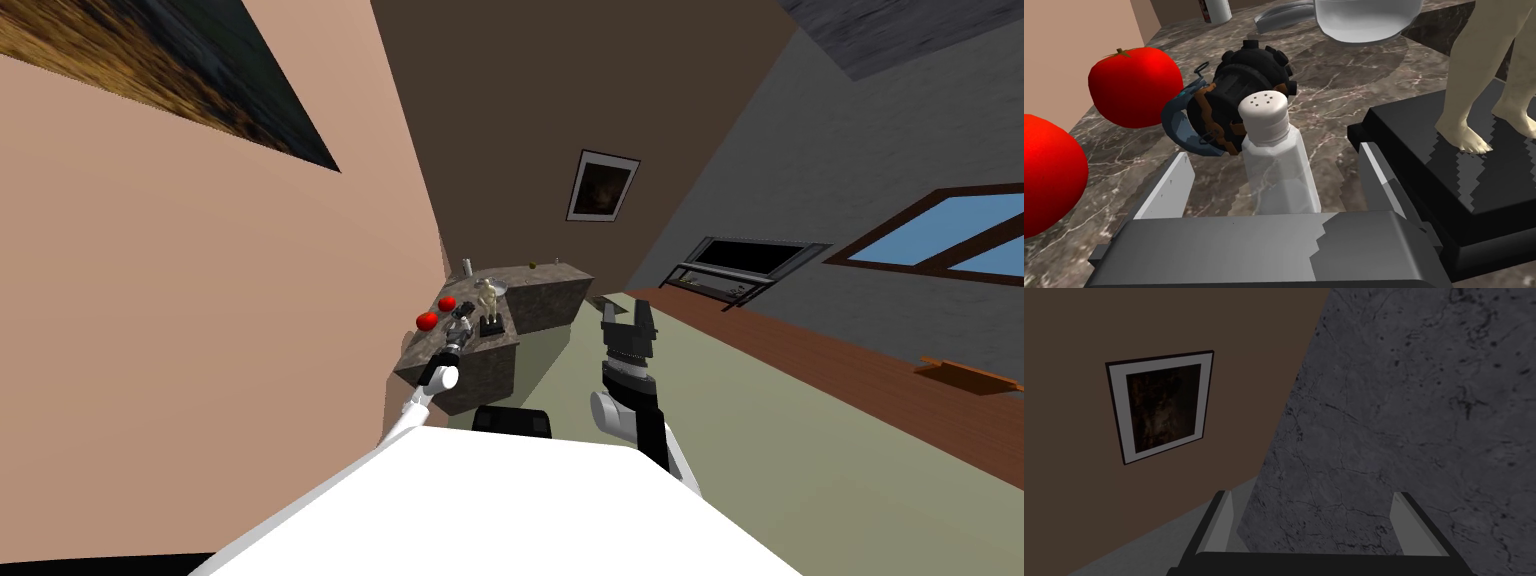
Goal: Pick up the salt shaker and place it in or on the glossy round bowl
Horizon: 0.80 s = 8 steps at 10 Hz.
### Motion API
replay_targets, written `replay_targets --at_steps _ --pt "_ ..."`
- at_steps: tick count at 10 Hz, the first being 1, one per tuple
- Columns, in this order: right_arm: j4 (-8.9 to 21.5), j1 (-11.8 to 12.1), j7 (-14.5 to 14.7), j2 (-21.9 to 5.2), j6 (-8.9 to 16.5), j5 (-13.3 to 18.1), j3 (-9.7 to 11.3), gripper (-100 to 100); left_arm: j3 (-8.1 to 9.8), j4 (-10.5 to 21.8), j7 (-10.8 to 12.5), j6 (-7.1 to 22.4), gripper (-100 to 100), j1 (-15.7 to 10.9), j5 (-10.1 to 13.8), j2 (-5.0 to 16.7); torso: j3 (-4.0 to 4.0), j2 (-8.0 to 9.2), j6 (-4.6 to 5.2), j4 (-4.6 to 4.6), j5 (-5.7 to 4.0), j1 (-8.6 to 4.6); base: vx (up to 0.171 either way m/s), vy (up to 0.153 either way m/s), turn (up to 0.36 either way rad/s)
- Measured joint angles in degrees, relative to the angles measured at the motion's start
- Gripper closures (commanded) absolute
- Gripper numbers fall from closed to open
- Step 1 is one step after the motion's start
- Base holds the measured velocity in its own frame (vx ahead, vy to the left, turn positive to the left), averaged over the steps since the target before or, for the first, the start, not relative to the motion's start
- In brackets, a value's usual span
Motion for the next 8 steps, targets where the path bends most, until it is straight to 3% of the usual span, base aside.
replay_targets --at_steps 1,6,8 --pt "0.0 0.0 0.0 0.0 0.0 0.0 0.0 0 0.02 1.3 0.1 -0.1 -100 -0.4 -0.1 -0.1 -0.05 -0.09 0.0 -0.02 0.0 0.0 -0.053 -0.002 -0.014" --pt "0.0 0.0 0.0 0.0 0.0 0.0 0.0 0 1.27 10.7 5.4 -2.0 -100 -8.5 -4.5 0.2 0.04 0.06 0.0 0.01 0.0 0.0 -0.05 0.003 -0.008" --pt "0.0 0.0 0.0 0.0 0.0 0.0 0.0 0 2.01 13.5 6.7 -2.2 -100 -10.5 -6.1 -0.1 0.03 0.06 0.0 0.01 -0.01 -0.03 -0.062 -0.004 -0.011"
